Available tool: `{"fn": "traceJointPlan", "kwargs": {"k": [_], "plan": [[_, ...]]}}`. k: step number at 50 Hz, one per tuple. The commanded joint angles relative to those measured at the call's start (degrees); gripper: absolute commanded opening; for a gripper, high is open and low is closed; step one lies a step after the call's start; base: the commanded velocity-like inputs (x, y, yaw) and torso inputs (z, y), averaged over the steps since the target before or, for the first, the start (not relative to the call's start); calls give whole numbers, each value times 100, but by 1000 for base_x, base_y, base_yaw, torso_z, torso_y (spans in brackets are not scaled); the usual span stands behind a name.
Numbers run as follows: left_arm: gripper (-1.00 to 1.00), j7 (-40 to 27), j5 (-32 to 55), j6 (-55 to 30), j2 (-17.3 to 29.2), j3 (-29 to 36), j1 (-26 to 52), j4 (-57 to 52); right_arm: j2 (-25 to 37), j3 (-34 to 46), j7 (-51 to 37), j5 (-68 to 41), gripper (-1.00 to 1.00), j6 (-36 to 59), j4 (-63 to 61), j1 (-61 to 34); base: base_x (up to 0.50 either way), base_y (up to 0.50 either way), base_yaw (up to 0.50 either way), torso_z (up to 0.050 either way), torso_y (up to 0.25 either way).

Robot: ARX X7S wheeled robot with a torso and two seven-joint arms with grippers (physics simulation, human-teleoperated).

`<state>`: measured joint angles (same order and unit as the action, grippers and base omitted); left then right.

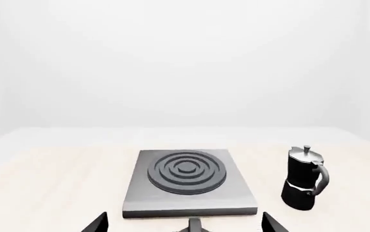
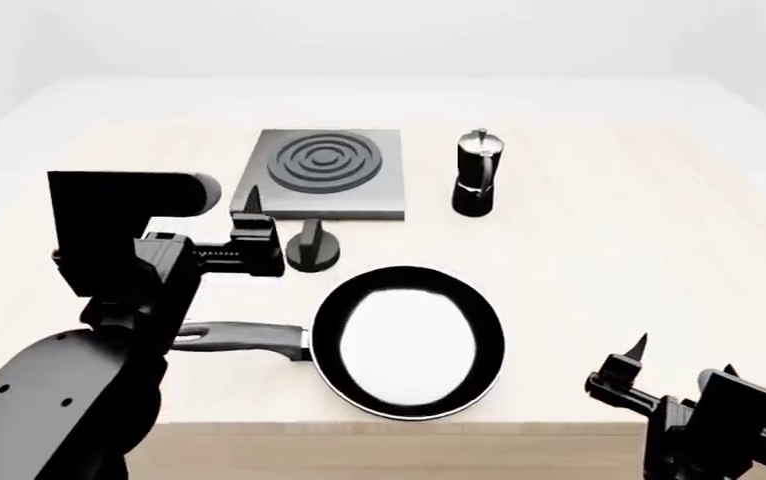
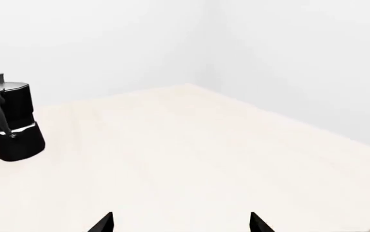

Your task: Turn on the stove and put the frying pan on it.

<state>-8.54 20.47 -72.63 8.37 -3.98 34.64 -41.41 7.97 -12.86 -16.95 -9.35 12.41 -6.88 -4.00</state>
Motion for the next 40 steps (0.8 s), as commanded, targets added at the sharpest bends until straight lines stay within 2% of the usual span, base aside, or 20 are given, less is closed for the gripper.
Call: {"fn": "traceJointPlan", "kwargs": {"k": [1, 40], "plan": [[100, -50, 86, -278, 87, 32, 204, -25, 42, 76, -48, -42, 100, 104, -12, 10, 500, 0, 0, 0, 0], [100, -159, 176, -68, 204, 37, 63, 54, 140, 209, -193, -146, 100, -1, 38, 27, 500, 0, 0, 0, 1]]}}
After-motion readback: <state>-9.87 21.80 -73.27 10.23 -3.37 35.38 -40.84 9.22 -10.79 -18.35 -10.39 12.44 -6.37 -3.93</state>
